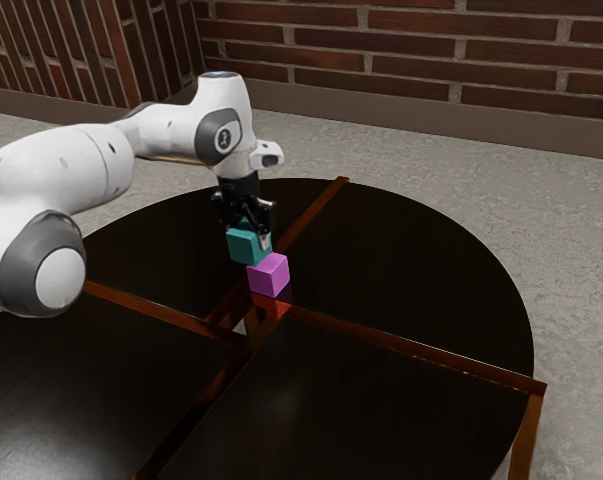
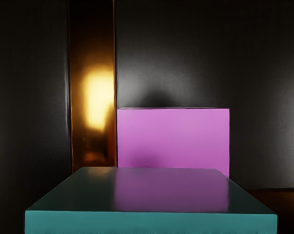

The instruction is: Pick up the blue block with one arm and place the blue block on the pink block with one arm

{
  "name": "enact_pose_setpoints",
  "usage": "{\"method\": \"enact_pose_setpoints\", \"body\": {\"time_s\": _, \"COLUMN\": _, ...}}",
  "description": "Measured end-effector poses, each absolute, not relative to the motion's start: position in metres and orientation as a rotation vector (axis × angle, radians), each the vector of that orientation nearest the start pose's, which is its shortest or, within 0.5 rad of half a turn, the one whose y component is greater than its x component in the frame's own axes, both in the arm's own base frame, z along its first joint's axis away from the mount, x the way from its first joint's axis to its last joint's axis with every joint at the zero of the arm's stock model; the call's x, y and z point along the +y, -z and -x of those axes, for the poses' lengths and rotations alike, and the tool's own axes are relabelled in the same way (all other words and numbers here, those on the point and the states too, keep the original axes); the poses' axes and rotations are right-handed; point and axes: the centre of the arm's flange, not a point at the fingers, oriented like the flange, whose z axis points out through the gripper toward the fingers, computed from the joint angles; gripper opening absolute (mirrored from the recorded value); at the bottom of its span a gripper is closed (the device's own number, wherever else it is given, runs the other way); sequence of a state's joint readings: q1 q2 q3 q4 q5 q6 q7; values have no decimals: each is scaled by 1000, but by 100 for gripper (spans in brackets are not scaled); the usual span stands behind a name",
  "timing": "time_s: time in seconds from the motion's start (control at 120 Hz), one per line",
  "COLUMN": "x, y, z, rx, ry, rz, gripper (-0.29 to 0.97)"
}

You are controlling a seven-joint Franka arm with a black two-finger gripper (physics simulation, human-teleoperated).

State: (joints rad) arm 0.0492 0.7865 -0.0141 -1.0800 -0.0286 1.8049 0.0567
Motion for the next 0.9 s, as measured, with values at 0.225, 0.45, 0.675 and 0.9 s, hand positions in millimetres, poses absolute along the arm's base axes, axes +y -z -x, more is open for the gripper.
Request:
{"method": "enact_pose_setpoints", "body": {"time_s": 0.225, "x": 28, "y": -350, "z": -757, "rx": 25, "ry": -135, "rz": 3171, "gripper": 37}}
{"method": "enact_pose_setpoints", "body": {"time_s": 0.45, "x": 24, "y": -350, "z": -762, "rx": 26, "ry": -79, "rz": 3158, "gripper": 37}}
{"method": "enact_pose_setpoints", "body": {"time_s": 0.675, "x": 22, "y": -355, "z": -767, "rx": -82, "ry": -12, "rz": 3154, "gripper": 37}}
{"method": "enact_pose_setpoints", "body": {"time_s": 0.9, "x": 13, "y": -340, "z": -772, "rx": -135, "ry": 5, "rz": 3164, "gripper": 37}}
